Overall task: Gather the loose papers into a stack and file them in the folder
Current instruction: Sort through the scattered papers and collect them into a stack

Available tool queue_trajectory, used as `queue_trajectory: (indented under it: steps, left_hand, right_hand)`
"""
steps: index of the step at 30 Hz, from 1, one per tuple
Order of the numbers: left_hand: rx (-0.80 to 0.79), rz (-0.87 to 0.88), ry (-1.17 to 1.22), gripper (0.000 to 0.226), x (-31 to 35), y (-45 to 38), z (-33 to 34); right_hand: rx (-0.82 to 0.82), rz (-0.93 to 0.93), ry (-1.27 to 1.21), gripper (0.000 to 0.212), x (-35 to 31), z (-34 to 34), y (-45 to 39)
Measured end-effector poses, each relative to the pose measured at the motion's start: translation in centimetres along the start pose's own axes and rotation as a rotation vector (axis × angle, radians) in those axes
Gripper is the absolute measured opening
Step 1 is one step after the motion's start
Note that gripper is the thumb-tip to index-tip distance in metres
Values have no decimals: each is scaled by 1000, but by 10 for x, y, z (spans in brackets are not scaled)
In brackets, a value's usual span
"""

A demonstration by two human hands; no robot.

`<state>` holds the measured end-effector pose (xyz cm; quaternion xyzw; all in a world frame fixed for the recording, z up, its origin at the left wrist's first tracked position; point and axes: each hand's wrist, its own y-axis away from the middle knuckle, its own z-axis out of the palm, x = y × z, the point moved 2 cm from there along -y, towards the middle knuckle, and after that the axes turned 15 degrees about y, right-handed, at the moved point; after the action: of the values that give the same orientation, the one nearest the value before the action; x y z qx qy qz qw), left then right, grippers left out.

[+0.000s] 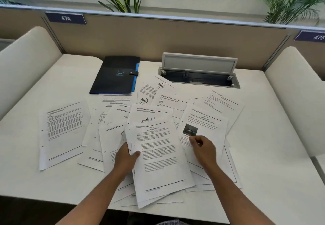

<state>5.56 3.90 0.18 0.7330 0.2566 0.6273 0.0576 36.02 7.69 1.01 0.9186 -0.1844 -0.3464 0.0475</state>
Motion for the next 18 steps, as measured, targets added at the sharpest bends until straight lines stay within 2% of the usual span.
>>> queue_trajectory:
  steps: [4,7,11,14,18]
  left_hand:
    - [121,-13,39,38,0,-7,-12]
    - [165,7,-5,32,2,-8,-13]
    - [130,57,-156,19,6,-10,-11]
    - [127,78,-222,19,9,-15,-12]
    - [154,109,-276,19,11,-24,-19]
  right_hand:
    - [132,107,284,27,30,-17,-3]
    - [151,230,411,56,39,-19,2]
    - [138,332,451,87,38,-16,6]
    - [118,339,446,94,36,-17,0]
    - [101,323,319,89,34,-22,-14]
